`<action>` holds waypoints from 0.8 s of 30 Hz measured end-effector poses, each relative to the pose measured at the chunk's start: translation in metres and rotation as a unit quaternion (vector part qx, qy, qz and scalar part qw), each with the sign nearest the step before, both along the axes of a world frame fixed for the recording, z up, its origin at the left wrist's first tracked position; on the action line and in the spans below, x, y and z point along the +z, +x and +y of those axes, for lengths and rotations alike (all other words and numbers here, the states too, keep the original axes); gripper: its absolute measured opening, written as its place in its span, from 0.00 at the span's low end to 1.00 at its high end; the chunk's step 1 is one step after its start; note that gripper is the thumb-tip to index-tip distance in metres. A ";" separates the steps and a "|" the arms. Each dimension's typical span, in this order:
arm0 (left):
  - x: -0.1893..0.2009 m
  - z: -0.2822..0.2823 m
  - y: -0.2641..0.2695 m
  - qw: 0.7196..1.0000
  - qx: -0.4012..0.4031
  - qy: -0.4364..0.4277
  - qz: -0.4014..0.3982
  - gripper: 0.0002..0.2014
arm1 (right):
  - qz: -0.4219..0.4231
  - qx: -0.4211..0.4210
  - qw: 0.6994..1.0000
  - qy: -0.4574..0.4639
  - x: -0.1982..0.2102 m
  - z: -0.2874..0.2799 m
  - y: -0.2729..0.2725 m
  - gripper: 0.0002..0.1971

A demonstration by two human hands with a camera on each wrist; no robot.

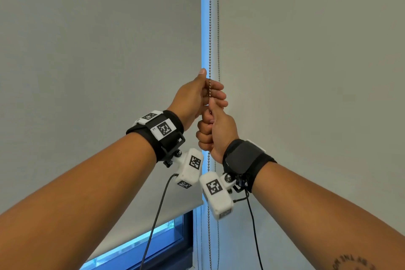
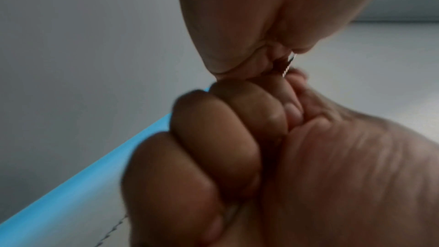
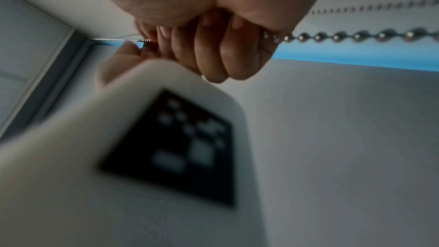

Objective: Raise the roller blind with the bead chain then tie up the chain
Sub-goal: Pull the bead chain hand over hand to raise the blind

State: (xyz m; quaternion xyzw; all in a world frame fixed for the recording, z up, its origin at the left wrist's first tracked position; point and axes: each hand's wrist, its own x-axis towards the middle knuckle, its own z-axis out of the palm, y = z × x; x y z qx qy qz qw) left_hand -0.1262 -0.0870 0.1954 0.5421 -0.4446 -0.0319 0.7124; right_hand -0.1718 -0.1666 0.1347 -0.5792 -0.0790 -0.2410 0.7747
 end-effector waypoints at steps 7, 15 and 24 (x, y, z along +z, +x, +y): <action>-0.012 -0.010 -0.005 0.995 -0.018 -0.030 0.097 0.21 | 0.048 0.048 0.990 -0.121 -0.013 -0.018 0.001 0.22; -0.025 -0.008 -0.003 0.993 -0.019 -0.040 0.111 0.23 | 0.052 -0.023 0.978 -0.203 0.041 -0.065 -0.009 0.21; -0.073 -0.026 -0.014 0.990 0.028 0.001 0.140 0.21 | 0.011 -0.024 0.995 -0.096 0.097 -0.027 -0.010 0.25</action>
